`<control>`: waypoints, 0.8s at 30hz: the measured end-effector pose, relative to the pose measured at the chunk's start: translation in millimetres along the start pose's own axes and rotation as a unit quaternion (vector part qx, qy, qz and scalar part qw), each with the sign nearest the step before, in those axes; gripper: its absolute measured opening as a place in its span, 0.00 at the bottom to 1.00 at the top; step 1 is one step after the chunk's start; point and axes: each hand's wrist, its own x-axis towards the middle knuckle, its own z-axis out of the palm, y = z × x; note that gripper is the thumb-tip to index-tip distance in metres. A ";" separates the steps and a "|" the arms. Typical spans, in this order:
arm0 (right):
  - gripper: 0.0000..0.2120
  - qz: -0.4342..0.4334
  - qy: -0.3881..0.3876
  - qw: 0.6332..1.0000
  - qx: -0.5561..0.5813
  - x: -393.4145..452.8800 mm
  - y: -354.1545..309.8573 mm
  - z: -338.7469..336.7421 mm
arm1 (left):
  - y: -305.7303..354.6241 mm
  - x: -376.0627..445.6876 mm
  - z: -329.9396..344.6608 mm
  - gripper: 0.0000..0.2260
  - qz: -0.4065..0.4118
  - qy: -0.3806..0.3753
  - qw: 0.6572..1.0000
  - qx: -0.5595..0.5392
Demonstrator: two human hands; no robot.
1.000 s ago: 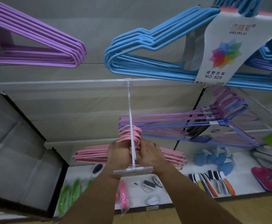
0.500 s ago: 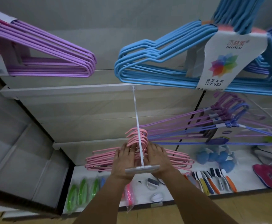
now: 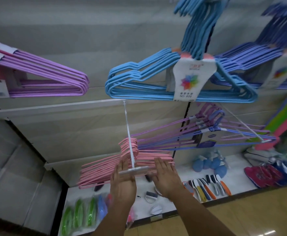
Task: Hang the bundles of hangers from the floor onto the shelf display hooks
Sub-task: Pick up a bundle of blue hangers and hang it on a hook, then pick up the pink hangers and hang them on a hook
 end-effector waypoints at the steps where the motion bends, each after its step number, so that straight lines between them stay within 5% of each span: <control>1: 0.42 0.007 0.009 1.000 0.003 -8.5 9.1 -4.7 | 9.7 -8.0 -3.1 0.17 -0.016 -0.020 0.999 0.038; 3: 0.40 0.020 0.032 0.999 0.021 -26.4 27.3 -14.5 | 40.8 -25.7 -17.8 0.16 -0.031 -0.063 0.995 0.068; 6: 0.59 0.037 0.070 0.994 0.069 -63.9 66.2 -31.9 | 85.6 -51.4 -19.7 0.14 -0.010 -0.092 0.995 0.032; 9: 0.65 0.080 0.098 0.987 0.096 -106.5 113.3 -45.0 | 125.7 -68.7 0.4 0.15 0.051 -0.123 0.991 -0.001; 13: 0.55 0.150 0.143 0.971 0.123 -170.0 176.5 -62.5 | 196.3 -103.1 25.1 0.24 0.118 -0.207 0.971 -0.029; 16: 0.51 0.204 0.173 0.952 0.147 -225.7 226.9 -73.1 | 257.5 -140.1 54.2 0.40 0.178 -0.252 0.950 -0.045; 19: 0.33 0.252 0.216 0.930 0.159 -275.0 275.9 -77.9 | 316.9 -181.8 73.8 0.33 0.234 -0.279 0.931 -0.032; 24: 0.31 0.355 0.282 0.877 0.158 -360.8 345.2 -85.9 | 410.0 -246.7 117.5 0.33 0.368 -0.316 0.874 -0.031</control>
